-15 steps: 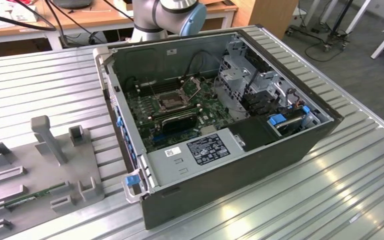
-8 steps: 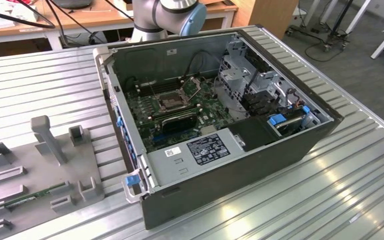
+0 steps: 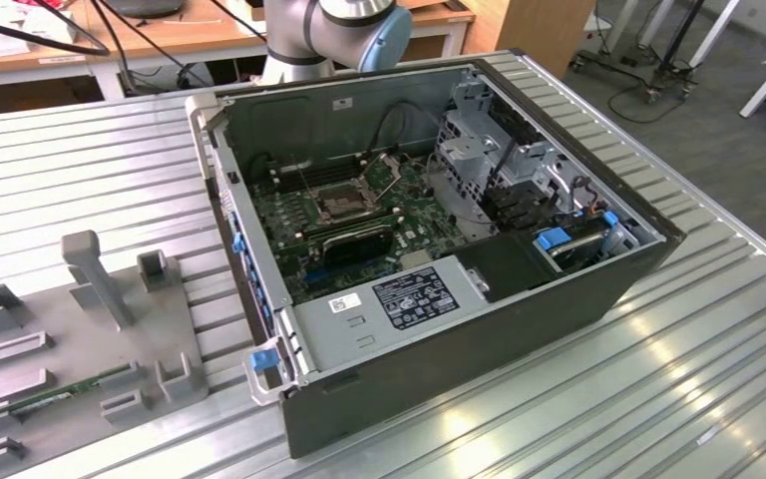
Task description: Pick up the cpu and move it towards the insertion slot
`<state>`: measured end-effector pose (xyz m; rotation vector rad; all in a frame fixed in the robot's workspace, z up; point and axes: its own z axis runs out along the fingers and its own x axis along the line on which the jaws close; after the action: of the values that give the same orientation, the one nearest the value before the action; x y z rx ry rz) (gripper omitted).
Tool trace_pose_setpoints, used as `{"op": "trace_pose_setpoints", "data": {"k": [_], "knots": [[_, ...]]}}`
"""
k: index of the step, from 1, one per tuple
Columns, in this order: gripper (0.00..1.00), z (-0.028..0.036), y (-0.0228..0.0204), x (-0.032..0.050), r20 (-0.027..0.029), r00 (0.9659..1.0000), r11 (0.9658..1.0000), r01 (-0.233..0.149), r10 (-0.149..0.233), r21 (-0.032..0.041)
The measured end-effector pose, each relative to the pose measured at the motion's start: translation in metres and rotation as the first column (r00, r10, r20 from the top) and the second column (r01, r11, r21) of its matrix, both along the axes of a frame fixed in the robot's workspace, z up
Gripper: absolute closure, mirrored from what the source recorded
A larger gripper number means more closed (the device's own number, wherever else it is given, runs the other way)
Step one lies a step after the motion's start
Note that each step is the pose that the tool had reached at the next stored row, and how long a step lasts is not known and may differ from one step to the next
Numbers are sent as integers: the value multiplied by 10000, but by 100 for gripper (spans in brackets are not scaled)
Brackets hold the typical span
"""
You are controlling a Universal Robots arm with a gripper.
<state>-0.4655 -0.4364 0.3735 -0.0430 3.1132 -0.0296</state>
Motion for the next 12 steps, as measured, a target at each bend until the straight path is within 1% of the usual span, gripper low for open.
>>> {"op": "trace_pose_setpoints", "data": {"k": [12], "knots": [[45,53,0,0,3,10000,10000,0,0,2]]}}
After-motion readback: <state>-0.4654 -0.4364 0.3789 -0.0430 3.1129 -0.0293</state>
